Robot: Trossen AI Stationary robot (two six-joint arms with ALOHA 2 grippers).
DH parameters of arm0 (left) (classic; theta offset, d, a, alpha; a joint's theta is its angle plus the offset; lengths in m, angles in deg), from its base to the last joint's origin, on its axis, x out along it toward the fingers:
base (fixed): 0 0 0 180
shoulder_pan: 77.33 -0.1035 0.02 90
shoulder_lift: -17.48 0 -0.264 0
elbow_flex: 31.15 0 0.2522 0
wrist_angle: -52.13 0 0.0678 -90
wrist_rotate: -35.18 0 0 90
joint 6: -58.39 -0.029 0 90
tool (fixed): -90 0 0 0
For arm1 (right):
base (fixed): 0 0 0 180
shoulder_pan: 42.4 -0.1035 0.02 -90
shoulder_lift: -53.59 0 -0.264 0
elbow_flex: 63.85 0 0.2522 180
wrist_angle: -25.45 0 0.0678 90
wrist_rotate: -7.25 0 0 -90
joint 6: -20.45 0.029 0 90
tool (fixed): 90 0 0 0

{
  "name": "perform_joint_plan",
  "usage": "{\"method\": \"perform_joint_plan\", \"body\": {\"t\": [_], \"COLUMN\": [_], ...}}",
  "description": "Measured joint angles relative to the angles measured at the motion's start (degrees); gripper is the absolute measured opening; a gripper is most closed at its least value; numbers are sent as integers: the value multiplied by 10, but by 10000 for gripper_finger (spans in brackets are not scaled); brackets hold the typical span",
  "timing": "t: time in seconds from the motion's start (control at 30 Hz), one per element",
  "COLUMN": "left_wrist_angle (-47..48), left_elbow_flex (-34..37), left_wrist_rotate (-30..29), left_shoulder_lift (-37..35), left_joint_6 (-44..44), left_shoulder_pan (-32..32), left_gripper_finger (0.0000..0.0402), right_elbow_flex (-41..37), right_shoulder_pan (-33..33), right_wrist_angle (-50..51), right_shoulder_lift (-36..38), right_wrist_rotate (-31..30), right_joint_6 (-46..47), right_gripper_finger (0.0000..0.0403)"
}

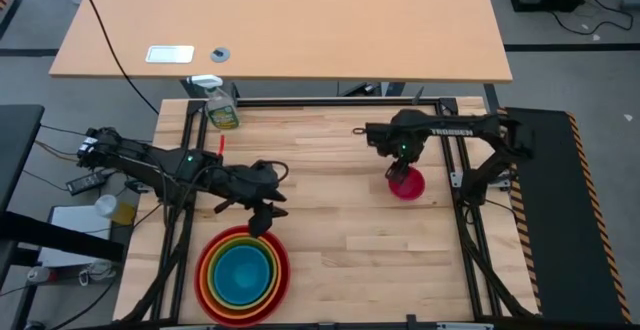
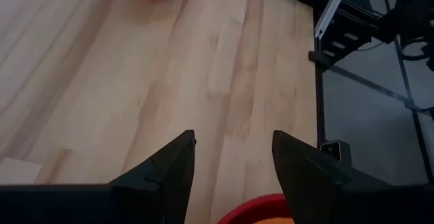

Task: Nest bowls inside each other
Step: Stack the pink bowl on top of the blue bowl

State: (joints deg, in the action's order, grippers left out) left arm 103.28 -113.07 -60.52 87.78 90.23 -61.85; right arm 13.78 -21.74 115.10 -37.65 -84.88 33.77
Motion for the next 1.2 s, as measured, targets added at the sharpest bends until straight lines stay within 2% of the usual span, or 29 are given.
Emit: {"method": "perform_joint_plan", "body": {"t": [0.17,0.33,0.63,0.8,0.97,1.1,1.2], "left_wrist_angle": [-3,-3,-2,-13,-56,-61,-53], "left_elbow_flex": [0,0,0,0,0,0,0], "left_wrist_rotate": [-4,-4,-4,-3,-3,-2,-2], "left_shoulder_lift": [0,0,0,0,0,0,0], "left_joint_6": [4,19,33,54,64,64,61], "left_shoulder_pan": [0,0,-3,-7,-7,-7,-7], "left_gripper_finger": [199,199,199,199,199,199,199], "right_elbow_flex": [-13,-29,-55,-86,-112,-111,-104], "right_shoulder_pan": [70,103,109,108,100,94,90], "right_wrist_angle": [7,6,-4,-45,-80,-82,-76], "right_shoulder_lift": [-27,-42,-53,-52,-52,-52,-52], "right_wrist_rotate": [1,25,68,96,92,97,133], "right_joint_6": [-70,-126,-135,-129,-107,-87,-59], "right_gripper_finger": [214,200,189,176,133,80,34]}}
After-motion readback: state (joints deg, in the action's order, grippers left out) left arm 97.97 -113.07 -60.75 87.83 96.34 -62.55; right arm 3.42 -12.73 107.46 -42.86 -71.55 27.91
